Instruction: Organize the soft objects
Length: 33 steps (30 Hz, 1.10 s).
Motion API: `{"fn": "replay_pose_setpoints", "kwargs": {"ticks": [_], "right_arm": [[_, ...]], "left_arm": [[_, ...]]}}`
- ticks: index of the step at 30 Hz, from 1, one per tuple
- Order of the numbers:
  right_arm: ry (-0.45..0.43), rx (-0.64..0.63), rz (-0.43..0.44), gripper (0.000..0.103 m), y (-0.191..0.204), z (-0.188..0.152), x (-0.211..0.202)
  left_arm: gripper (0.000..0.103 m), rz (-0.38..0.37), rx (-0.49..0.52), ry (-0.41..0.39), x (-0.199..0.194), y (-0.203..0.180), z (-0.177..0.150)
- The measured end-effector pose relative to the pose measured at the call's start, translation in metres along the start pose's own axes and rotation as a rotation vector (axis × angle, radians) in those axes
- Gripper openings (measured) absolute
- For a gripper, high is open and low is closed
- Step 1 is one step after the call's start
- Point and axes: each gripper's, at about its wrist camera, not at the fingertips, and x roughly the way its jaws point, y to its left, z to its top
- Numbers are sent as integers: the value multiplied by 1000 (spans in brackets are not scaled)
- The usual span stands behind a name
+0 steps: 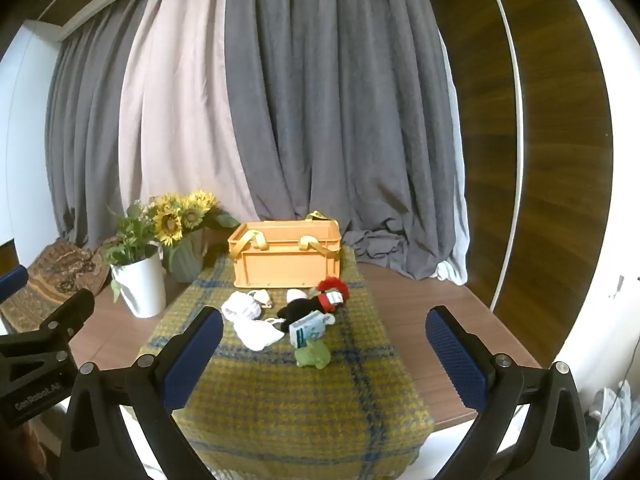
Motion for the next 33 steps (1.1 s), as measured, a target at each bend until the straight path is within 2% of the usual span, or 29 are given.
{"fn": "replay_pose_setpoints", "kwargs": {"ticks": [33], "right_arm": [[7,13,-4,103,-5,1,5]], "left_arm": [[103,0,-12,-17,4,-1,7]]}}
